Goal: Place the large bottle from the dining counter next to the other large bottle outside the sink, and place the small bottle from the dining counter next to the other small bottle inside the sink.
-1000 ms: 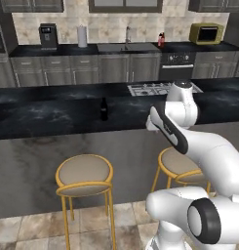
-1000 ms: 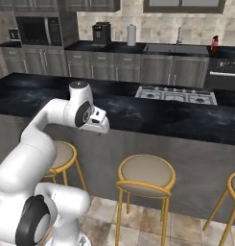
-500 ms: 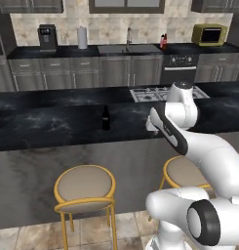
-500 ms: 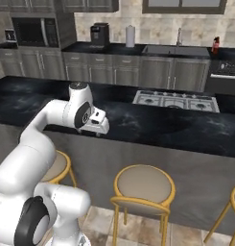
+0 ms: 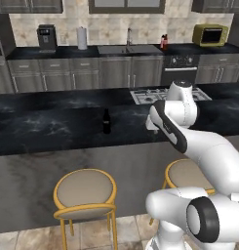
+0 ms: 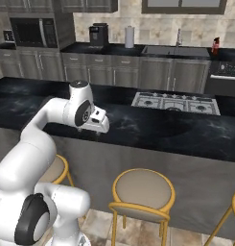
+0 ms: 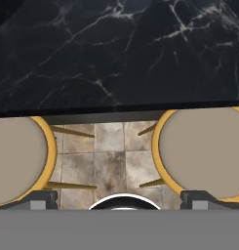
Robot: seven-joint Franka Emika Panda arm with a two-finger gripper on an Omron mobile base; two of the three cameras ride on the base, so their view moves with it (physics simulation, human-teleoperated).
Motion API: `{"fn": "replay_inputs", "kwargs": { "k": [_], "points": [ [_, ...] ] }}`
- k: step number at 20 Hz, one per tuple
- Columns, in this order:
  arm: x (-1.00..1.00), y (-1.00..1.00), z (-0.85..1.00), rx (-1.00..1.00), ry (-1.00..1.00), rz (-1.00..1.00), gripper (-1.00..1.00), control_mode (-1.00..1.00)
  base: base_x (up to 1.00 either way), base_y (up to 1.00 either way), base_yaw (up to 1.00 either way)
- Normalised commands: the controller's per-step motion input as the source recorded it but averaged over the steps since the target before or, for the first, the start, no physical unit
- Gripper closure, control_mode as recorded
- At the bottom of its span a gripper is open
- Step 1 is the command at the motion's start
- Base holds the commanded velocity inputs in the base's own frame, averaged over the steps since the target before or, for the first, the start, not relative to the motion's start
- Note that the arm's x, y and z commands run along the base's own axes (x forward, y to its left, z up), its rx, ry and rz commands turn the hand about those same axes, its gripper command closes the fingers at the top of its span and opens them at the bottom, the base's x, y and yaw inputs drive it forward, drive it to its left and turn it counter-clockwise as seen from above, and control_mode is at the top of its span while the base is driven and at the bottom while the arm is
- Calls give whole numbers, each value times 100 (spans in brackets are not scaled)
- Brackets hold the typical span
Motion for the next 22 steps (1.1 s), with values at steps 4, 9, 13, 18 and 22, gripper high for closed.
{"fn": "replay_inputs", "kwargs": {
  "k": [4, 9, 13, 18, 22],
  "points": [
    [0, 0, 0, 0, 0, 0, -100, 100, 5, 0, 0],
    [0, 0, 0, 0, 0, 0, -100, 100, 9, 0, 0],
    [0, 0, 0, 0, 0, 0, -100, 100, 11, 0, 0],
    [0, 0, 0, 0, 0, 0, -100, 100, 12, 0, 0],
    [0, 0, 0, 0, 0, 0, -100, 100, 34, 0, 0]
  ]
}}
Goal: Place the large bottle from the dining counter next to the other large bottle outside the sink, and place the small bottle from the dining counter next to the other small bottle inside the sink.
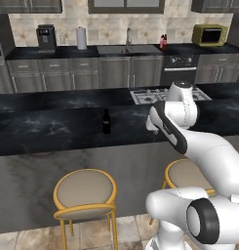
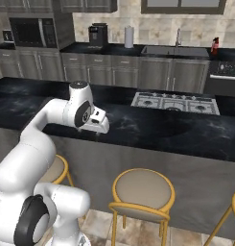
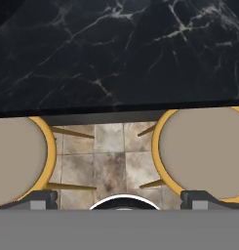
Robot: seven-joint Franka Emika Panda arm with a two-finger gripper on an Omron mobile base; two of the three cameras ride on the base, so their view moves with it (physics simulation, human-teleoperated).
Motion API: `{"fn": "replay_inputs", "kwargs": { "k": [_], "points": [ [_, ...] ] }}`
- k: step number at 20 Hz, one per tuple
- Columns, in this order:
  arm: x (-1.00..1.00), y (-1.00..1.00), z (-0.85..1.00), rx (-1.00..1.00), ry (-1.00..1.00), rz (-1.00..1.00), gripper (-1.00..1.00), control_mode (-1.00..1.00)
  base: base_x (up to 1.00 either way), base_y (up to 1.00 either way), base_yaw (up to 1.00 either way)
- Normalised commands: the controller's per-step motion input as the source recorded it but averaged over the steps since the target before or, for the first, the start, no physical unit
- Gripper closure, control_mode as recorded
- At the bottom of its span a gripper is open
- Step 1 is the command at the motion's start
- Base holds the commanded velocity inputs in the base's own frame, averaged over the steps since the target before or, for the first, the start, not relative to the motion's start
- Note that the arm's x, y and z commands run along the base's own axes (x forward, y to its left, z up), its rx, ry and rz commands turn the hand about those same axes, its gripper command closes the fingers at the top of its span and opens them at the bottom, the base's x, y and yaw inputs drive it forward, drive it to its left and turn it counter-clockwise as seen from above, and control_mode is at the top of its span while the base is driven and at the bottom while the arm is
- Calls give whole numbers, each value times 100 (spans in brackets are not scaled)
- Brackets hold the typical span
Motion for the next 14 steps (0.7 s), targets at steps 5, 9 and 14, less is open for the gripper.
{"fn": "replay_inputs", "kwargs": {
  "k": [5, 9, 14],
  "points": [
    [0, 0, 0, 0, 0, 0, -100, 100, 40, 0, 0],
    [0, 0, 0, 0, 0, 0, -100, 100, 26, 0, 0],
    [17, 0, 0, 0, 0, 0, -100, -100, 5, 0, 0]
  ]
}}
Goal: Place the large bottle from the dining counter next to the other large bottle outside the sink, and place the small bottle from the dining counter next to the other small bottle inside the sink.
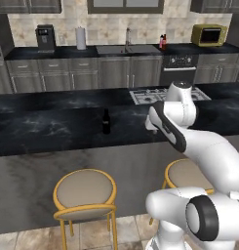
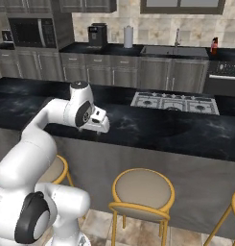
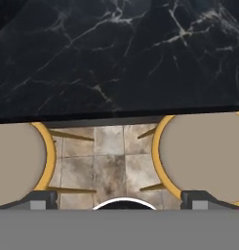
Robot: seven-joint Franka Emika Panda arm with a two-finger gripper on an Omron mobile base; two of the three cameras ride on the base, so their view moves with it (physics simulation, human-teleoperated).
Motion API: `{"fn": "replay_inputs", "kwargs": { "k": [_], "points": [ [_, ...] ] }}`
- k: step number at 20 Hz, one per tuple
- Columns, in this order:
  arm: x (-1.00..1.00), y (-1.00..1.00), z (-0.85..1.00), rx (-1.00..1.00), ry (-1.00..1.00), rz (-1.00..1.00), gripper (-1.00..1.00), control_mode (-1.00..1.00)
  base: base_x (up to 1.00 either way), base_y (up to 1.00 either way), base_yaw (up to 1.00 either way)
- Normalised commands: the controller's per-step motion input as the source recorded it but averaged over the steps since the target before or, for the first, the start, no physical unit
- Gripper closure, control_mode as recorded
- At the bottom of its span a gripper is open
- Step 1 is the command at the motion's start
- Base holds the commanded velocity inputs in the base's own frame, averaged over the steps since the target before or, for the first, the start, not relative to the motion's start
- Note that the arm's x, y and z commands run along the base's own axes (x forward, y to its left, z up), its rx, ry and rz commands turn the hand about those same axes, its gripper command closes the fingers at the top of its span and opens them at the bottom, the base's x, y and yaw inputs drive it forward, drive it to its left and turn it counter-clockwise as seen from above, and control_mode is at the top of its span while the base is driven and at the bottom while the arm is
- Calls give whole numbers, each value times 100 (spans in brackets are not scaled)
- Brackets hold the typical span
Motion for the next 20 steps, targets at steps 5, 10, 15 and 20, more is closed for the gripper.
{"fn": "replay_inputs", "kwargs": {
  "k": [5, 10, 15, 20],
  "points": [
    [29, 13, -2, 0, 0, 1, -100, -100, 0, 0, 0],
    [36, 27, 0, 1, 0, 8, -100, -100, 0, 0, 0],
    [8, 31, 0, 2, 0, 13, -100, -100, 0, 0, 0],
    [3, 29, 0, 2, 0, 16, -100, -100, 0, 0, 0]
  ]
}}
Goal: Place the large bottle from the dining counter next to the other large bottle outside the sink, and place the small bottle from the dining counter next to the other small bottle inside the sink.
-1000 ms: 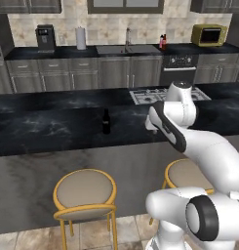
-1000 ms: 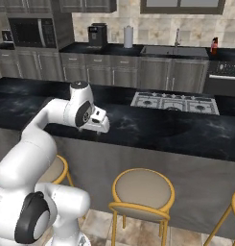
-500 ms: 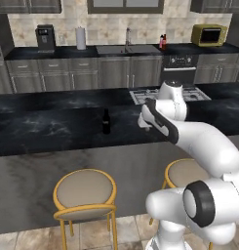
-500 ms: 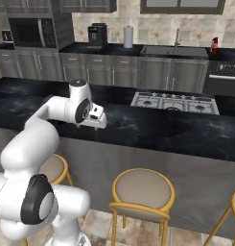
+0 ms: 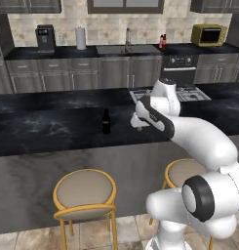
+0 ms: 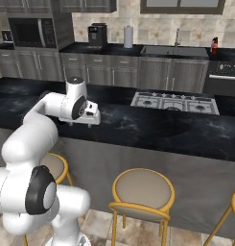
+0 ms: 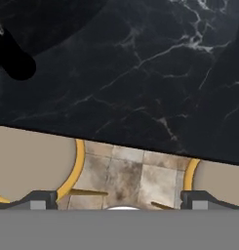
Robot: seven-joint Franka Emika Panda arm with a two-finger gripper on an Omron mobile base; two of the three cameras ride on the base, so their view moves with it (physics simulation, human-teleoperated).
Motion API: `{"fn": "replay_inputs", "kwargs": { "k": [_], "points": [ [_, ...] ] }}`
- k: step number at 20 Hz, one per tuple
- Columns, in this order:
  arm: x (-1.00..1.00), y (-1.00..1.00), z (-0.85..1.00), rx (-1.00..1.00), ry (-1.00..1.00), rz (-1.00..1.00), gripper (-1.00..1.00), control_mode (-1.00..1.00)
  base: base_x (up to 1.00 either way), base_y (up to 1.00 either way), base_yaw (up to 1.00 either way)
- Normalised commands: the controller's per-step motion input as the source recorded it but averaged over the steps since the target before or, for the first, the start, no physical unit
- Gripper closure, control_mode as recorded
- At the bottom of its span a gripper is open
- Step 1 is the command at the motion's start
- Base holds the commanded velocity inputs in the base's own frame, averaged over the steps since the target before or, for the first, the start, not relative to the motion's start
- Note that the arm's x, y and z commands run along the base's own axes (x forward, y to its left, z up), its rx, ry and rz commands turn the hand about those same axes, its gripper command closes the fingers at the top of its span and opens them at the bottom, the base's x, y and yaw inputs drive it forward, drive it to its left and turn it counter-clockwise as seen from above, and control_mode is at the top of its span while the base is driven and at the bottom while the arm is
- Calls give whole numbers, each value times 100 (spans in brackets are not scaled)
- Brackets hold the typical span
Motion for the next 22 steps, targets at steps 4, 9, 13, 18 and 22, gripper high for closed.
{"fn": "replay_inputs", "kwargs": {
  "k": [4, 9, 13, 18, 22],
  "points": [
    [0, 33, 0, 0, -1, 16, -100, -100, 0, 0, 0],
    [0, 36, 0, 0, -6, 10, -100, -100, 0, 0, 0],
    [0, 36, 0, 0, -8, 6, -100, -100, 0, 0, 0],
    [0, 38, 0, 0, -8, 1, -100, -100, 0, 0, 0],
    [7, 34, 0, 0, -7, 0, -100, -100, 0, 0, 0]
  ]
}}
